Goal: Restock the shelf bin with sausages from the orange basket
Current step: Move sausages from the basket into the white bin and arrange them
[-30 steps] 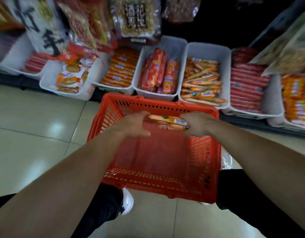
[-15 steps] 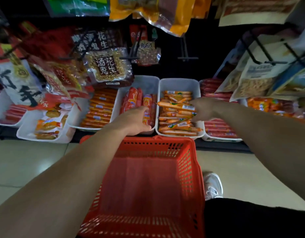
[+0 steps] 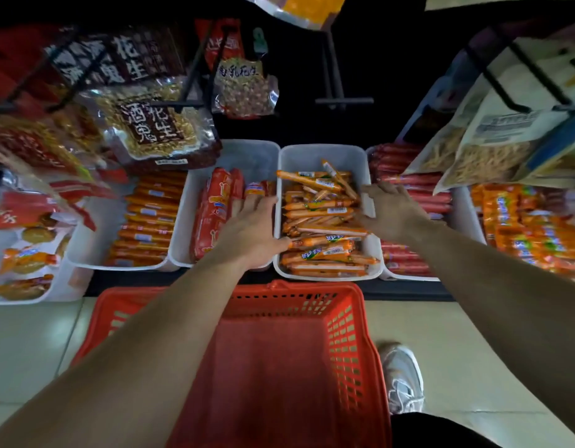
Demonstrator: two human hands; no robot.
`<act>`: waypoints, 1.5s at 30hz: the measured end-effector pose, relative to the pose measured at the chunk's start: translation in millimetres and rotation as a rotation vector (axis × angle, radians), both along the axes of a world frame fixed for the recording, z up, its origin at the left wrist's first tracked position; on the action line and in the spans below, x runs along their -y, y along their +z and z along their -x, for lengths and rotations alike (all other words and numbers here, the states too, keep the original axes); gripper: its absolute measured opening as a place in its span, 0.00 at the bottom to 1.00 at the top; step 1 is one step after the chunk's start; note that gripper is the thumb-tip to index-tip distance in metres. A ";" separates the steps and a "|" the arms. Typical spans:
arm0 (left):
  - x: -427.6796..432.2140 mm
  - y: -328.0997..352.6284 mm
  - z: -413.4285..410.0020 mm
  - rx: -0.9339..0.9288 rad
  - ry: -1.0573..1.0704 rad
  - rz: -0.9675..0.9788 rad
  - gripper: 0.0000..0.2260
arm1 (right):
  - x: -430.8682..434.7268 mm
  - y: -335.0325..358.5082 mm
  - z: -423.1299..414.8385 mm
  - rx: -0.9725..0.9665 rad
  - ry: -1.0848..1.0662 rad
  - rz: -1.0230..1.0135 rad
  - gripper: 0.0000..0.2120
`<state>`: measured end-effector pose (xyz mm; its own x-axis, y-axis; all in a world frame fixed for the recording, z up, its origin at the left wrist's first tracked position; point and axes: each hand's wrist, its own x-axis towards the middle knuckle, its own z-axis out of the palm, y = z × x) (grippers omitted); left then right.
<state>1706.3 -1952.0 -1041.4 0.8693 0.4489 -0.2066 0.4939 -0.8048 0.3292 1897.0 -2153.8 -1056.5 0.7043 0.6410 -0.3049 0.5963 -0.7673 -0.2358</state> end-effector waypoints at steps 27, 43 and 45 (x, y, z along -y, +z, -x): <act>-30.7 -44.1 -12.6 0.210 -0.037 0.073 0.15 | -62.0 -35.6 2.1 0.182 0.178 0.135 0.17; -22.9 -50.2 -13.7 0.197 -0.012 0.104 0.16 | -59.3 -63.7 17.6 0.189 0.426 0.100 0.44; -20.0 -51.4 -14.1 0.180 -0.011 0.115 0.18 | -59.7 -67.0 10.6 0.166 0.346 0.121 0.48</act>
